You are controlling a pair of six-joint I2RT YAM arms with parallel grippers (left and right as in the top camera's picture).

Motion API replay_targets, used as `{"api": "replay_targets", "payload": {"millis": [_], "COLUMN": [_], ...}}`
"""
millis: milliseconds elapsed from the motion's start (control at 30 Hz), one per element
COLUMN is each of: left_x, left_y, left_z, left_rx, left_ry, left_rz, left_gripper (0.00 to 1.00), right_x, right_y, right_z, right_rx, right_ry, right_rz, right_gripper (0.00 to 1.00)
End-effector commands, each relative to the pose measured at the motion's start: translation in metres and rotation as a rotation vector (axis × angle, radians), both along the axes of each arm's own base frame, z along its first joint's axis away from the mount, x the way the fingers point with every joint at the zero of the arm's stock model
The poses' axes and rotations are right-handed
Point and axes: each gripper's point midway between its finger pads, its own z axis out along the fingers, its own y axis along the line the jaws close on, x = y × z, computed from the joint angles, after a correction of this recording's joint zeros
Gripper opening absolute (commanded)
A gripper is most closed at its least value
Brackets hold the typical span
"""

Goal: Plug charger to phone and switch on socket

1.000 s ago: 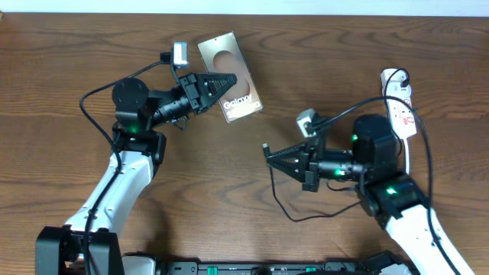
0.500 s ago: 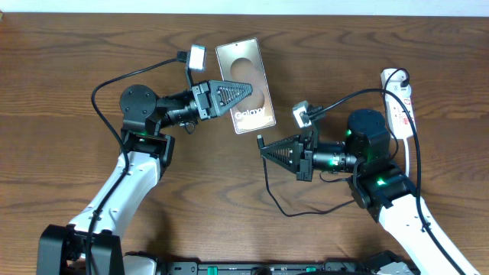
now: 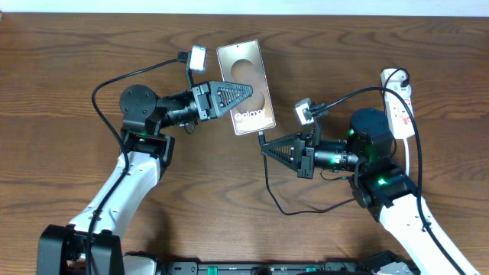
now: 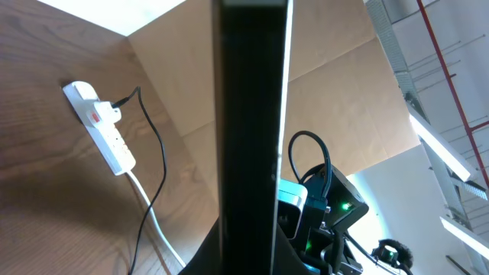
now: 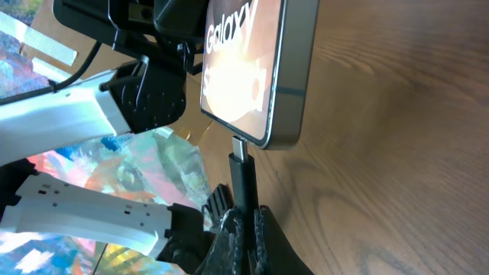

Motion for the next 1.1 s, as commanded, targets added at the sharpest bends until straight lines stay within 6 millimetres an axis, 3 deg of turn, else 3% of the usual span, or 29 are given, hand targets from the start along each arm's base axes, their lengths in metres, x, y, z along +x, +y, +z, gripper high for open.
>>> {"api": "replay_targets", "payload": {"millis": [0, 500, 1067], "left_x": [0.003, 0.003, 0.003], "left_y": [0.001, 0.001, 0.0], "left_z": [0.013, 0.01, 0.005], "left_rx": [-0.012, -0.008, 0.01], "left_ry": [-0.042, -0.02, -0.029], "left_rz": [0.025, 0.025, 0.019], "left_gripper": [0.08, 0.07, 0.07], "right_x": [-0.001, 0.006, 0.006], "right_y": [0.004, 0.007, 0.014], "right_z": [0.001, 0.006, -0.01], "right_rx": [0.0, 0.004, -0.01], "right_ry": [0.006, -0.025, 0.046], "right_rz": [-0.004, -0.043, -0.014], "right_gripper": [0.01, 0.01, 0.01]}}
